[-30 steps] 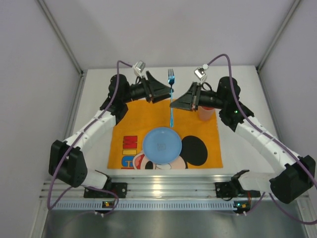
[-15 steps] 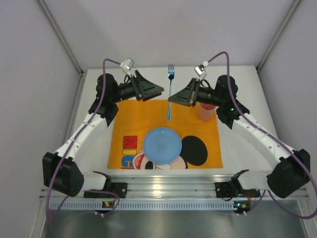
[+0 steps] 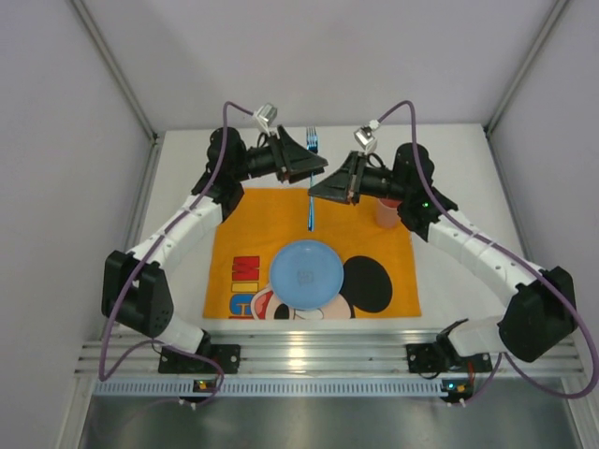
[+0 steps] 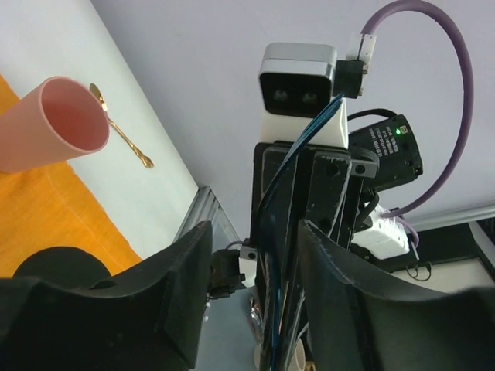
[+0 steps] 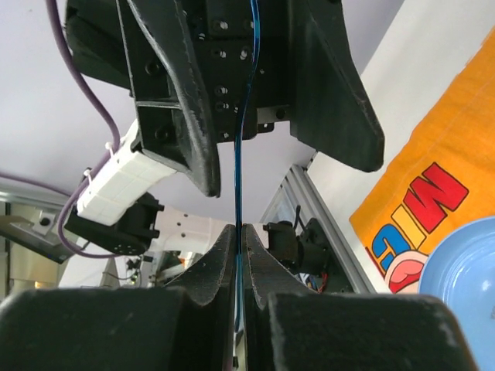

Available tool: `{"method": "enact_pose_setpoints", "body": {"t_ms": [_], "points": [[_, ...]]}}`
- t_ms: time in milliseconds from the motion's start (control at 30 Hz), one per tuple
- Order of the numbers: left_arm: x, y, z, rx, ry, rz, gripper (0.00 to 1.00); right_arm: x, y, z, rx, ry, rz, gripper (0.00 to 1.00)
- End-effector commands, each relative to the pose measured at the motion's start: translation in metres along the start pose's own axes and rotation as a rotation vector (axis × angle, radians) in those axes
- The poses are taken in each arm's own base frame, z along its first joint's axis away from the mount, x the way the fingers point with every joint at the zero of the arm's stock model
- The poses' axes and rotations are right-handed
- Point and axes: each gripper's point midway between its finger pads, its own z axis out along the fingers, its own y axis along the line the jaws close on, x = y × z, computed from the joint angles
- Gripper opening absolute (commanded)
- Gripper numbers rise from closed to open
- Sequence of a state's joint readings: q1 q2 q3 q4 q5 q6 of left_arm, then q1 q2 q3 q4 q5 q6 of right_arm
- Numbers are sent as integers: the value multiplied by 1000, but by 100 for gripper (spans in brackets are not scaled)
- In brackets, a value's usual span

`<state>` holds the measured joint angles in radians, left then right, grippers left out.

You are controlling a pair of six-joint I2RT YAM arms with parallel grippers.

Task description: Set the dinner table for one person

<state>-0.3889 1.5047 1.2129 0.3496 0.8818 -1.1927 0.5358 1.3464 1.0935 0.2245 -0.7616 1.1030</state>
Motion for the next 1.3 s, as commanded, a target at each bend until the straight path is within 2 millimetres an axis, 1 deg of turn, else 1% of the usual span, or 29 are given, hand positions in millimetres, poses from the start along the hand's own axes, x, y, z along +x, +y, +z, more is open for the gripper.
{"method": "enact_pose_setpoints", "body": {"t_ms": [0, 33, 67, 100, 233, 267, 300, 333, 367, 400, 433, 467, 500, 533, 567, 600, 633, 667, 700, 733, 800, 833, 900, 933, 1000, 1033, 1100, 1200, 1267], "points": [[-14, -37, 8, 100, -16, 93, 52, -3, 26, 6, -80, -11, -78, 0], [-15, -38, 8, 102, -15, 97, 45, -3, 24, 7, -74, -11, -73, 0], [-16, -39, 9, 103, -14, 100, 11, -3, 24, 6, -70, -18, -76, 0], [-16, -37, 9, 97, -10, 94, 0, -3, 22, 6, -64, -17, -85, 0], [-10, -30, 7, 78, 7, 96, 0, -7, 13, 4, 0, -17, -93, 0], [-7, -21, 5, 52, 17, 91, 0, -13, 8, 3, 43, -34, -98, 0], [-6, -18, 3, 38, 20, 91, 0, -17, -11, -6, 129, -32, -103, 3], [-4, -9, 0, 13, 22, 77, 0, -29, -5, -14, 160, -57, -131, 12], [-5, -4, -7, -8, 17, 82, 0, -42, -16, -24, 231, -100, -174, 42], [-4, 0, -12, -23, 15, 82, 0, -59, -30, -47, 329, -149, -147, 58], [-2, 12, -17, -52, 12, 68, 0, -72, -33, -65, 376, -199, -157, 70], [-4, 20, -28, -96, -2, 72, 0, -86, -44, -85, 455, -262, -152, 91], [-3, 26, -34, -121, -12, 78, 0, -101, -71, -124, 589, -324, -103, 99], [0, 42, -41, -164, -23, 66, 0, -110, -78, -146, 665, -366, -96, 100], [0, 47, -50, -195, -39, 104, 0, -122, -98, -176, 812, -434, -80, 100], [6, 59, -56, -238, -29, 78, 0, -131, -117, -214, 951, -473, -81, 100], [15, 72, -61, -268, -18, 66, 0, -124, -138, -242, 1089, -463, -1, 100], [20, 81, -66, -304, -14, 86, 0, -124, -154, -272, 1227, -494, 25, 100], [28, 90, -71, -341, 3, 63, 0, -119, -167, -298, 1305, -508, 86, 100], [36, 102, -76, -364, 12, 70, 0, -114, -185, -312, 1374, -500, 130, 100], [42, 107, -81, -384, 4, 80, 0, -108, -204, -341, 1457, -540, 205, 99], [48, 116, -85, -403, 5, 66, 0, -98, -218, -348, 1486, -527, 245, 99], [52, 117, -89, -402, -3, 71, 0, -94, -232, -374, 1562, -558, 275, 98], [57, 123, -92, -407, -4, 59, 0, -89, -242, -383, 1600, -545, 291, 98], [63, 124, -94, -401, -10, 49, 0, -88, -252, -412, 1682, -559, 291, 98], [69, 129, -97, -406, -9, 34, 0, -85, -261, -419, 1701, -544, 300, 98], [73, 127, -99, -399, -17, 33, 0, -87, -269, -445, 1761, -542, 278, 98], [81, 129, -105, -406, -19, 25, 0, -87, -289, -462, 1734, -516, 274, 97], [85, 130, -108, -407, -14, 23, 0, -88, -301, -451, 1638, -483, 241, 97]]}}
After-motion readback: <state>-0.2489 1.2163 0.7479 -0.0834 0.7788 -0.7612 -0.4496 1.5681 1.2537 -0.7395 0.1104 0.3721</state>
